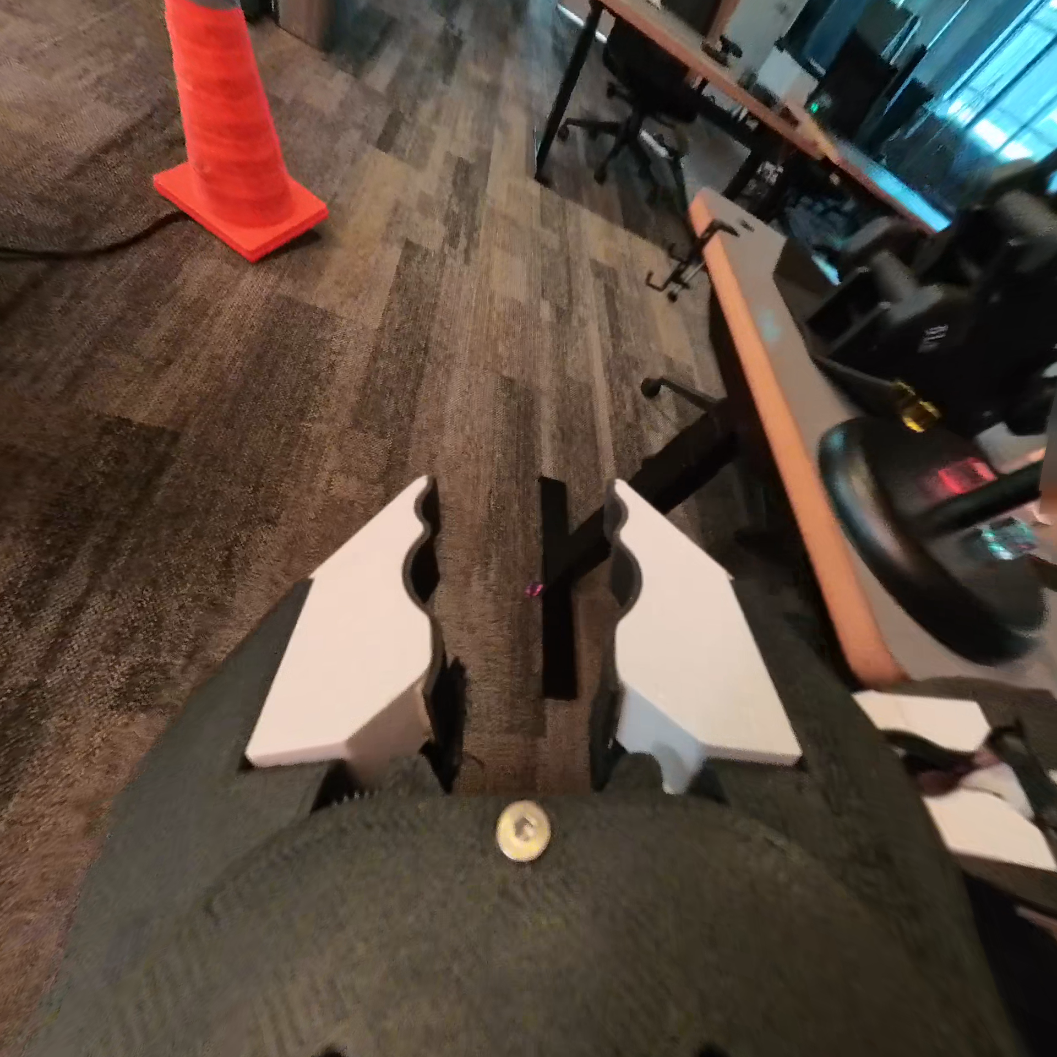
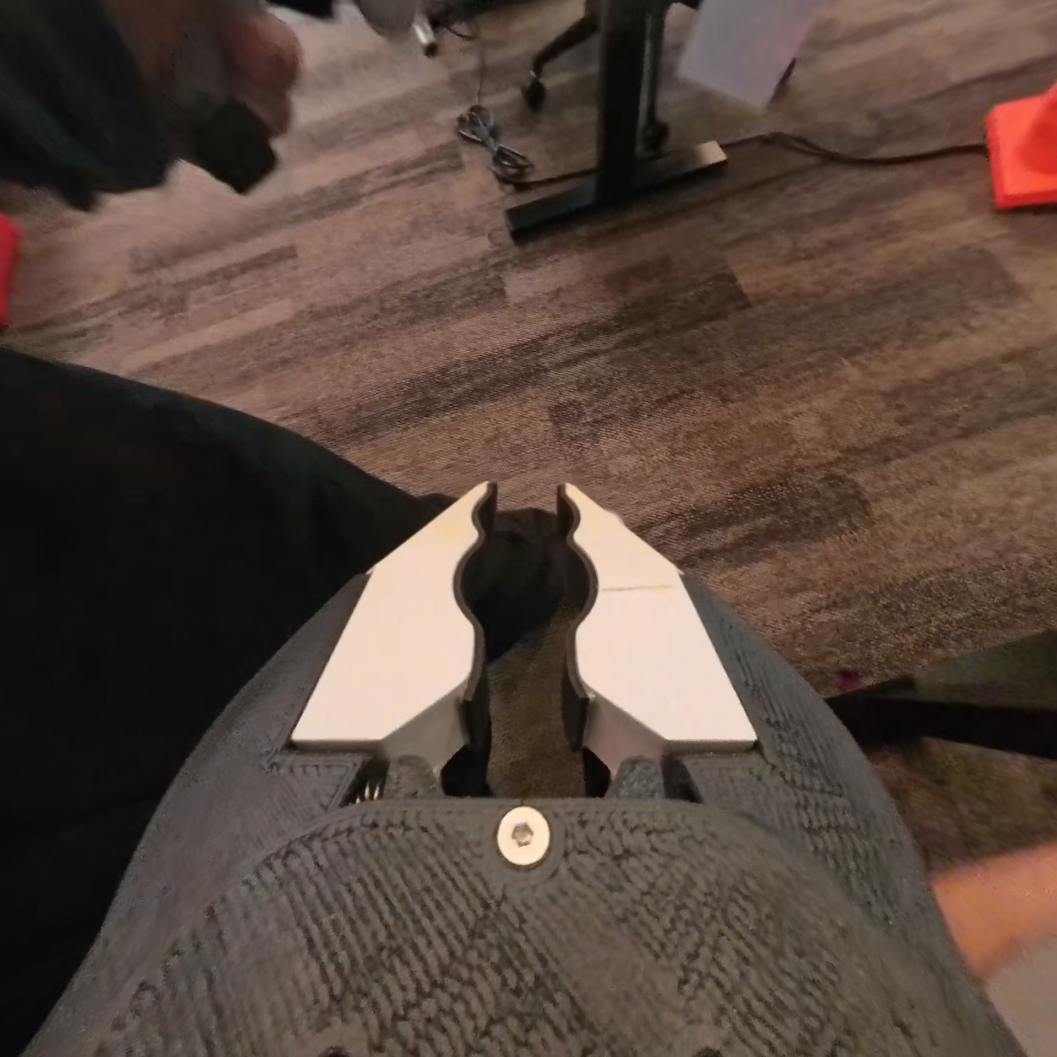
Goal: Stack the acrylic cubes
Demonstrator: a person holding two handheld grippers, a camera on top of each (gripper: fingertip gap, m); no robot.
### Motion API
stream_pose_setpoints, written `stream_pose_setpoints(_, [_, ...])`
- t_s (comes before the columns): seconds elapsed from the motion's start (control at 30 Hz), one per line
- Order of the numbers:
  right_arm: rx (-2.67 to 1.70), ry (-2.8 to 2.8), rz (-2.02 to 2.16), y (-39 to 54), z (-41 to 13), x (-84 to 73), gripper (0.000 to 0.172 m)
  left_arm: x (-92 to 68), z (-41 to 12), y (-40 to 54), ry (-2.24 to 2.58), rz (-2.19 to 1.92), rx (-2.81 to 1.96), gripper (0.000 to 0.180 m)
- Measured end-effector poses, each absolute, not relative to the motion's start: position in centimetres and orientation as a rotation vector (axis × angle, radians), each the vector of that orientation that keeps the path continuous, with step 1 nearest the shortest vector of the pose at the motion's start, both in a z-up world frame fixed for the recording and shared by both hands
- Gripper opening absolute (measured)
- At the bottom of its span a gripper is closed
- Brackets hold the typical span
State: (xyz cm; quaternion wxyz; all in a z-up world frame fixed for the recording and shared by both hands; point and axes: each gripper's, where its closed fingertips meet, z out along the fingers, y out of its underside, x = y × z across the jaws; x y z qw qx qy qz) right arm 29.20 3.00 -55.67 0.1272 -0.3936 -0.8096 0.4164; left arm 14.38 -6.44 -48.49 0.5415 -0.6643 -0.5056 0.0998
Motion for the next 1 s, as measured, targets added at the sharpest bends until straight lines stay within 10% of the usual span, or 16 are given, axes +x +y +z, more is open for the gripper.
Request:
stream_pose_setpoints(0.47, [-2.483, -1.317, 0.519, 21.7, -86.7, 10.1, 0.018, -1.8, -63.5, -11.7, -1.337, 0.139, -1.866, 0.053])
stream_pose_setpoints(0.67, [-2.273, -1.966, 0.049, 29.5, -105.2, 11.8, 0.032, -1.3, -70.0, -11.6, -1.355, 0.231, -1.977, 0.043])
stream_pose_setpoints(1.0, [-1.383, -2.589, -0.279, 38.9, -120.6, 6.5, 0.050, 1.6, -80.6, -11.8, -1.616, 0.020, -2.015, 0.046])
